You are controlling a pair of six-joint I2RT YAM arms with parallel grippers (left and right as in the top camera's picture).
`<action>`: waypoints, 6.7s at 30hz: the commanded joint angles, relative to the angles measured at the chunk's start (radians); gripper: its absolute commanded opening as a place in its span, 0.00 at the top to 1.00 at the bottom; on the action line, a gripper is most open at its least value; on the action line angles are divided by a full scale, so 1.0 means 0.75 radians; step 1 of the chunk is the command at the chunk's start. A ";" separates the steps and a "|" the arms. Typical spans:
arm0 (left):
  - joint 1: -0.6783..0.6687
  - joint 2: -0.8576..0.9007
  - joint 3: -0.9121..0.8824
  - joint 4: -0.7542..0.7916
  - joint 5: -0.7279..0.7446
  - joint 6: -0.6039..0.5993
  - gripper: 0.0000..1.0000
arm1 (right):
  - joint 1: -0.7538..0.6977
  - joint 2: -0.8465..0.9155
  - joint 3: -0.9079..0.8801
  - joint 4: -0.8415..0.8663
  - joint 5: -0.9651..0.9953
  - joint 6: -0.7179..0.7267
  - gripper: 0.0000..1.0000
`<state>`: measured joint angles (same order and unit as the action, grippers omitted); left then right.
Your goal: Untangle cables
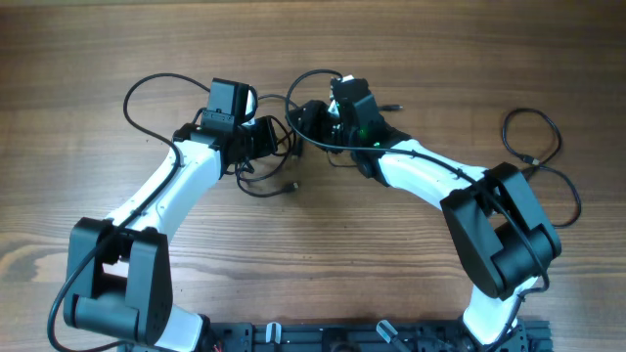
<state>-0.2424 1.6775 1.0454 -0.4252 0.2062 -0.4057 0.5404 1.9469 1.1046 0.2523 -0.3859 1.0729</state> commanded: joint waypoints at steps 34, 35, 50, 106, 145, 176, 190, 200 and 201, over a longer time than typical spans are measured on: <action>-0.002 0.008 0.017 -0.002 -0.068 0.011 0.96 | 0.008 0.110 -0.001 0.282 -0.381 -0.113 0.67; -0.002 0.008 0.017 -0.002 -0.068 0.011 0.96 | 0.008 0.110 -0.001 0.281 -0.381 -0.114 0.67; -0.003 0.008 0.017 -0.002 -0.068 0.011 0.96 | 0.008 0.125 -0.001 0.211 -0.168 -0.175 0.53; 0.125 0.008 0.017 -0.042 -0.069 0.010 0.96 | -0.247 0.335 -0.001 1.021 -1.076 0.226 0.96; 0.762 0.020 -0.028 -0.132 -0.385 -0.238 0.96 | -1.143 0.337 -0.097 1.420 -1.637 0.716 0.96; 0.437 -0.104 0.078 0.165 0.039 -0.164 0.01 | -1.103 0.340 -0.097 1.388 -1.549 0.483 0.72; 0.446 -0.147 0.077 0.061 0.038 -0.164 0.00 | -1.058 0.340 -0.097 0.888 -1.381 -0.069 0.95; 0.446 -0.147 0.077 0.060 0.038 -0.164 0.00 | -1.056 -0.098 -0.223 0.934 -1.513 0.169 0.95; 0.446 -0.147 0.077 0.060 0.038 -0.164 0.00 | -1.056 -0.151 -0.247 0.932 -1.506 0.186 0.95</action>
<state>0.0925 1.5623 1.0992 -0.3809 0.2340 -0.5430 -0.2539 1.9358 0.9657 0.9470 -1.4910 1.1530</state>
